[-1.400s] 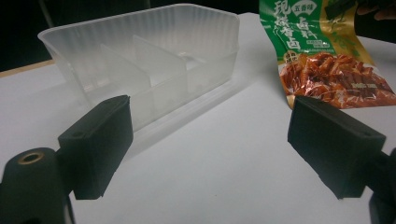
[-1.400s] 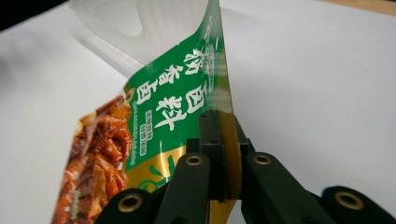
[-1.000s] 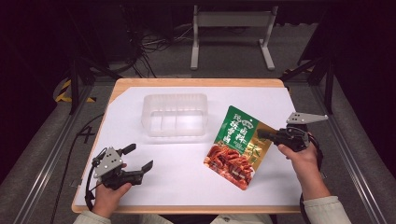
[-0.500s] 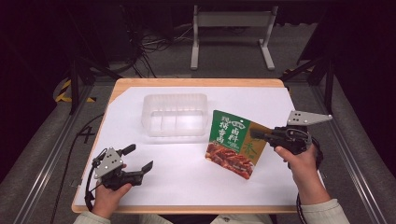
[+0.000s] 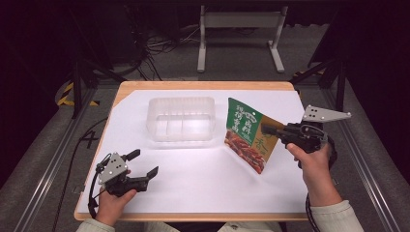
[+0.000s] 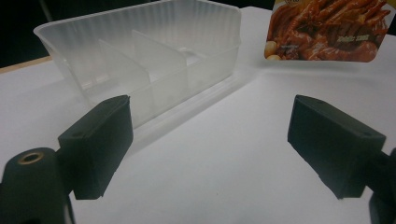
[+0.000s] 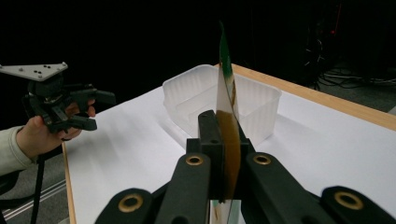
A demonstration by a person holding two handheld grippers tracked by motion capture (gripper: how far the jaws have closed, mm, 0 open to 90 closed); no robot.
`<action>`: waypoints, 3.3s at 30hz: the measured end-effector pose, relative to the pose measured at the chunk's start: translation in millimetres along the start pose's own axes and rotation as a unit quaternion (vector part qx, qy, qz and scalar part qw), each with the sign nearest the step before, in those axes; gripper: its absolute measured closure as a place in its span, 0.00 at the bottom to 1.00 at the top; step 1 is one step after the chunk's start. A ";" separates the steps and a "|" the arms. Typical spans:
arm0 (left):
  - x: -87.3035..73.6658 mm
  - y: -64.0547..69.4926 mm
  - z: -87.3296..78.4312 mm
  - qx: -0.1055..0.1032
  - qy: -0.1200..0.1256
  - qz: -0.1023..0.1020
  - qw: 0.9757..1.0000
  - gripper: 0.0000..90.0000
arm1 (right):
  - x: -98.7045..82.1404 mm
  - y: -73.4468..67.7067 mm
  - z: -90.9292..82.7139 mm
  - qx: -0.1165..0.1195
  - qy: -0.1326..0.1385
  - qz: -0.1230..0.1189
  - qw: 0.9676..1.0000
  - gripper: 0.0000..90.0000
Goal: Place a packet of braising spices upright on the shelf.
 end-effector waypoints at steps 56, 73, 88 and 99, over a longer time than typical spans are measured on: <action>-0.6 -0.6 0.0 -0.002 -0.001 0.002 1.000 0.17 | 92.1 32.6 50.2 -0.033 0.037 0.000 0.999 1.00; -0.6 -0.3 -0.1 -0.004 -0.001 0.002 1.000 0.17 | 115.4 36.0 79.0 -0.043 0.051 -0.002 0.998 1.00; -4.7 -3.3 -12.1 0.010 0.002 -0.004 1.000 0.17 | 125.2 34.5 108.3 -0.046 0.055 -0.019 0.997 1.00; -8.8 -7.0 -25.3 0.024 0.006 -0.010 1.000 0.17 | 127.8 38.2 139.6 -0.055 0.066 -0.011 0.996 1.00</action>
Point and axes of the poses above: each handheld gripper's, and its own axes: z roughly forward along the jaws, x roughly out of its top, y roughly to its right, the point moved 8 cm from there along z, roughly forward along the jaws, and after that the axes turned 15 degrees about -z, right-handed, at the moved point
